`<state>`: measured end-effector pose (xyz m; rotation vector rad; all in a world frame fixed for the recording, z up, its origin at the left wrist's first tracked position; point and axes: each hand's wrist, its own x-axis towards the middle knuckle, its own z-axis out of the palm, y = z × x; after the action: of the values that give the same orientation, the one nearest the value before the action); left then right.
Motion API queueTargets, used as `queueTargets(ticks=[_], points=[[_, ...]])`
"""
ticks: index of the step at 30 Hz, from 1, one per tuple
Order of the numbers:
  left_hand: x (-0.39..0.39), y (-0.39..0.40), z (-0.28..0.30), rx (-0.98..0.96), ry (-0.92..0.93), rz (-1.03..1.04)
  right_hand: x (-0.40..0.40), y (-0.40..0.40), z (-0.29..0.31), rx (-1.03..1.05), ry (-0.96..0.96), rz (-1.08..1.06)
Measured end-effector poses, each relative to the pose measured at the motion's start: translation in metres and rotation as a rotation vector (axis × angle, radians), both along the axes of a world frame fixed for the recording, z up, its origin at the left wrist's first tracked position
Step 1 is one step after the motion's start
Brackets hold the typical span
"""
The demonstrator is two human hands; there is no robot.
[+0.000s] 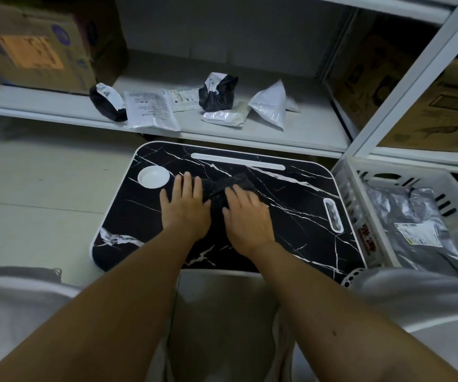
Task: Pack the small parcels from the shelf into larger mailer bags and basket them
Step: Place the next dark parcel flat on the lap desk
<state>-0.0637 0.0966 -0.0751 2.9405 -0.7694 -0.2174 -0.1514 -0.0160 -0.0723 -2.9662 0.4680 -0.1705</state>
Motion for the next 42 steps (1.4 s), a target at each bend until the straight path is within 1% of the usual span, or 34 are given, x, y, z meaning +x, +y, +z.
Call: queueTargets(ticks=[3, 6, 11, 15, 17, 19, 21, 22, 24, 25, 27, 28, 29, 31, 32, 34, 38, 40, 42], points=[[-0.008, 0.000, -0.016, 0.032, -0.041, -0.047, 0.002, 0.004, -0.018, 0.003, 0.149, 0.145], [-0.010, 0.009, -0.032, 0.075, -0.056, -0.077, 0.000, 0.001, -0.035, -0.034, 0.232, 0.179], [-0.009, 0.010, -0.046, 0.109, -0.051, -0.103, 0.002, -0.003, -0.044, -0.087, 0.277, 0.204], [-0.006, 0.007, -0.049, 0.104, 0.034, -0.068, 0.005, -0.002, -0.048, -0.110, 0.288, 0.188], [-0.005, 0.007, -0.048, 0.104, 0.048, -0.058, 0.006, -0.002, -0.047, -0.115, 0.296, 0.184], [-0.005, 0.006, -0.047, 0.103, 0.045, -0.044, 0.007, -0.002, -0.046, -0.116, 0.258, 0.175], [-0.006, 0.001, -0.043, 0.083, 0.016, -0.010, 0.011, -0.001, -0.040, -0.128, 0.141, 0.150], [-0.006, -0.002, -0.040, 0.057, -0.014, 0.014, 0.016, -0.002, -0.036, -0.127, 0.093, 0.143], [-0.003, -0.010, -0.036, -0.023, -0.093, 0.037, 0.029, -0.006, -0.027, -0.106, 0.076, 0.149], [-0.001, -0.014, -0.035, -0.060, -0.127, 0.012, 0.035, -0.007, -0.025, -0.110, 0.063, 0.158], [0.002, -0.022, -0.039, -0.116, -0.161, -0.123, 0.042, -0.012, -0.023, -0.128, 0.024, 0.173], [0.002, -0.024, -0.042, -0.147, -0.128, -0.172, 0.044, -0.015, -0.025, -0.105, 0.048, 0.177], [0.003, -0.023, -0.044, -0.173, -0.070, -0.178, 0.045, -0.017, -0.028, -0.059, 0.097, 0.173], [0.005, -0.019, -0.048, -0.170, 0.029, -0.126, 0.043, -0.023, -0.036, 0.015, 0.199, 0.142], [0.006, -0.017, -0.049, -0.150, 0.055, -0.098, 0.042, -0.024, -0.037, 0.010, 0.225, 0.132], [0.008, -0.015, -0.050, -0.109, 0.082, -0.064, 0.042, -0.025, -0.037, 0.000, 0.244, 0.119], [0.009, -0.015, -0.046, -0.063, 0.120, -0.024, 0.047, -0.023, -0.034, 0.051, 0.272, 0.056], [0.009, -0.017, -0.043, -0.048, 0.145, -0.011, 0.052, -0.025, -0.034, 0.037, 0.295, 0.034], [0.014, -0.020, -0.040, -0.109, 0.135, 0.025, 0.057, -0.026, -0.032, 0.043, 0.305, 0.021]])
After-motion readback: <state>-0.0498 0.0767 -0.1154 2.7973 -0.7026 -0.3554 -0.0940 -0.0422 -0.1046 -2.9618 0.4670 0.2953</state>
